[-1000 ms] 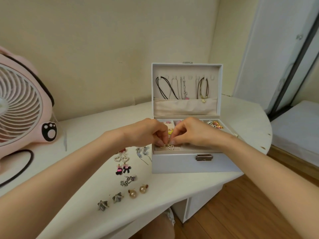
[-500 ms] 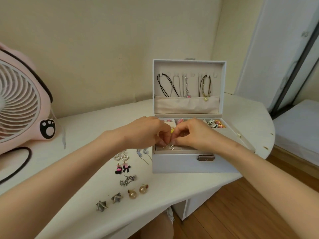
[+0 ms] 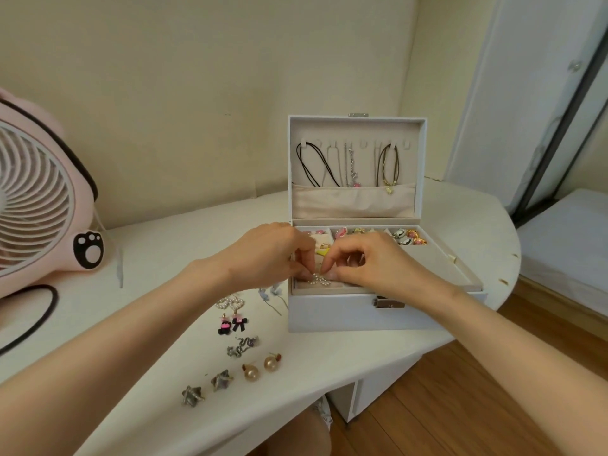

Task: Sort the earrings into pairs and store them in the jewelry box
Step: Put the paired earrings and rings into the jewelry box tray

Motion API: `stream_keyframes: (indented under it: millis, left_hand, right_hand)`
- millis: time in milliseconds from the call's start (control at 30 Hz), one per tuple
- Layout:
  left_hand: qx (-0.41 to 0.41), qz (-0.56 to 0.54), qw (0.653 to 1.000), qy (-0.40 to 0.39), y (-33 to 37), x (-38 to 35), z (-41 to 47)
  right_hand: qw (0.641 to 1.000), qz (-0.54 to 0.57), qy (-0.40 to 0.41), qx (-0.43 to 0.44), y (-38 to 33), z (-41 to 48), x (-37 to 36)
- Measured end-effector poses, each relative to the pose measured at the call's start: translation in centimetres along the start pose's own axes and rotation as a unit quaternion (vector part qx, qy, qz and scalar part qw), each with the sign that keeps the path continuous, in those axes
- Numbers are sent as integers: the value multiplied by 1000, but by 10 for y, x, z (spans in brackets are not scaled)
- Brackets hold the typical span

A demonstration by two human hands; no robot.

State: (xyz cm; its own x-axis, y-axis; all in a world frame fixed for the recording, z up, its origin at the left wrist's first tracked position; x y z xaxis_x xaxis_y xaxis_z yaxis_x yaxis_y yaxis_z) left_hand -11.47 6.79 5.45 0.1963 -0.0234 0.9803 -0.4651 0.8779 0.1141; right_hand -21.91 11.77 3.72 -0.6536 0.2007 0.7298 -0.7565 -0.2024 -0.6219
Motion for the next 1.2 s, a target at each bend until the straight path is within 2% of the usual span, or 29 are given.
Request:
stream_keyframes:
  millis: [167,433,567,900,1067,1200]
  left_hand:
    - [-27,98,994,50,9,2,-3]
    - [-21,90,990,110,8,5,-10]
    - [-20,71,992,107,5,2,-14]
    - [-78,38,994,72,0,-1,-23]
    - [-79,-10,995,60,-6,-5,-26]
    - [-81,3,994,74,-8,-3,-27]
  right_hand:
    - [999,-31,26,35,0,-6,2]
    - [997,-23,52,54,-2,-11,4]
    - [997,-20,47,50,-1,-12,2]
    - [999,-40,20,29,-2,-11,-1]
    - [998,-44,33,43,-3,-11,0]
    - [995,-77,22,54,-4,-11,-4]
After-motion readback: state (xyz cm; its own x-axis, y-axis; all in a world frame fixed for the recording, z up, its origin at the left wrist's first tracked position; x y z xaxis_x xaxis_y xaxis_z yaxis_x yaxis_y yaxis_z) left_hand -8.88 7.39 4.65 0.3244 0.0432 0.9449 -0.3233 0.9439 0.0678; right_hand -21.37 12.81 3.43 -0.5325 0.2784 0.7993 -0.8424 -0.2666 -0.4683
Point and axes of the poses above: each hand's wrist, its own z-axis towards the middle knuckle, its own x-axis out of the back of the hand, y = z × x, the point moved 7 cm from there along z, towards the middle knuckle, and after that the axes turned 1 degree about -y, right-handed, at the moved point
